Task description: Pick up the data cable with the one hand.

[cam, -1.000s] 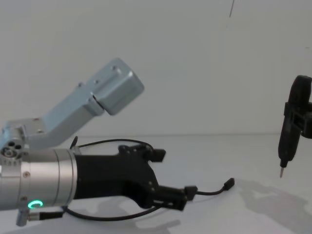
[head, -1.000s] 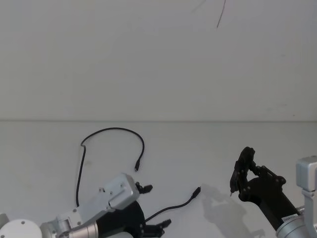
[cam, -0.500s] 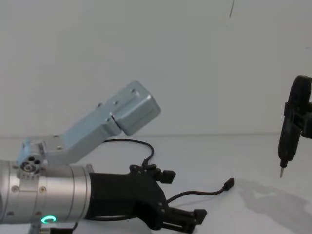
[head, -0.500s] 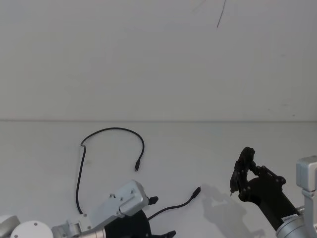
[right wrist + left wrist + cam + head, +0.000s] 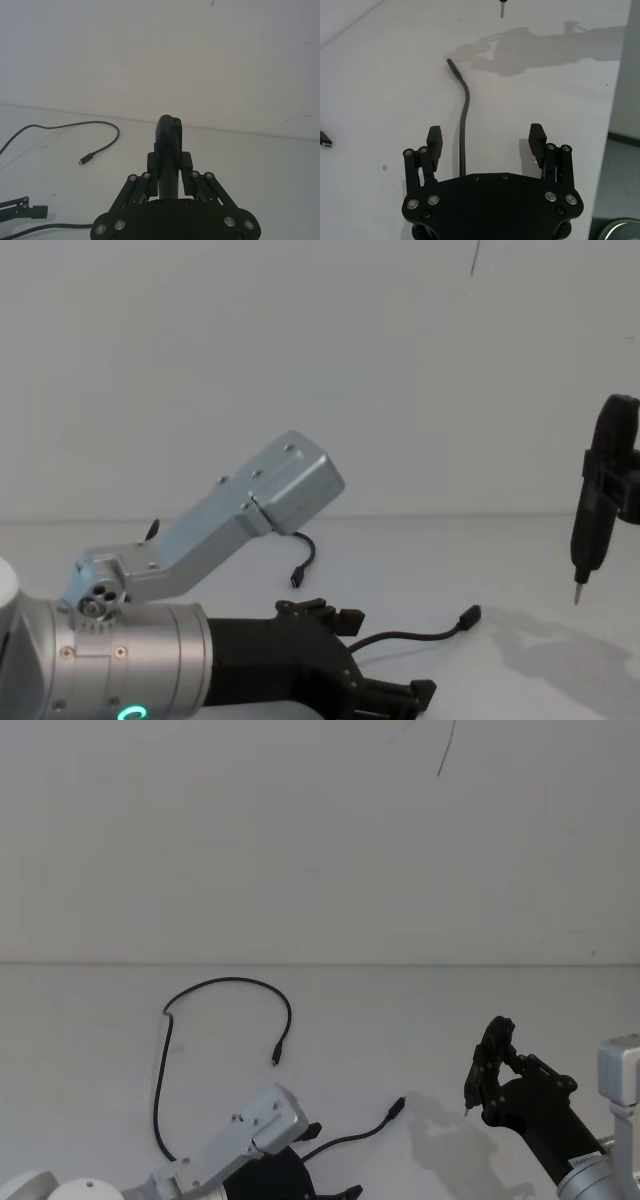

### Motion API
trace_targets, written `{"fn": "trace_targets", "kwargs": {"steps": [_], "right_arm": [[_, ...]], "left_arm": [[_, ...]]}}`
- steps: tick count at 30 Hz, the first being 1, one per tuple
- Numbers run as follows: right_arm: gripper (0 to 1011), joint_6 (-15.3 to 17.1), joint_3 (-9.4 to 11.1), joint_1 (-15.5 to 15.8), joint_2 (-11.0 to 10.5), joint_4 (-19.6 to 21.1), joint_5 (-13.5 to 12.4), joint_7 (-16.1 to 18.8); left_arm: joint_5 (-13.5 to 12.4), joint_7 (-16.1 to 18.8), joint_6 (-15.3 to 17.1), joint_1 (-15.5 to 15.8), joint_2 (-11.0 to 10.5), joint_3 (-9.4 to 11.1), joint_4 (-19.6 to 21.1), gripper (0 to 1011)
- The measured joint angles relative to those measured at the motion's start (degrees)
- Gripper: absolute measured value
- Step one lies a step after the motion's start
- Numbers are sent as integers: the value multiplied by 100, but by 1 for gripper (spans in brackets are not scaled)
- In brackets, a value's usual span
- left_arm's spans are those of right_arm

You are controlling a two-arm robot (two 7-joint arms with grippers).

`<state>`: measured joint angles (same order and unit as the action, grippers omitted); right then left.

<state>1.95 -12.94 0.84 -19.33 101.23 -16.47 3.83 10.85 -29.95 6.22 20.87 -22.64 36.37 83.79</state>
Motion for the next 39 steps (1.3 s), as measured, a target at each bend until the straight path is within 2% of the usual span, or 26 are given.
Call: {"fn": "trace_targets", "kwargs": {"steps": [10,19,28,39], "right_arm": [[269,0,0,0,0,0,0,0],[269,0,0,0,0,0,0,0],[269,0,0,0,0,0,0,0],[269,0,0,0,0,0,0,0]], "left_arm": [[123,237,167,-101,232,-183,-127,1001],[240,286,310,-121,383,-297,-258,1002],[308,247,407,-96,473,-316,-362,843],[341,226,461,-84,516,-326,-412,773]]}}
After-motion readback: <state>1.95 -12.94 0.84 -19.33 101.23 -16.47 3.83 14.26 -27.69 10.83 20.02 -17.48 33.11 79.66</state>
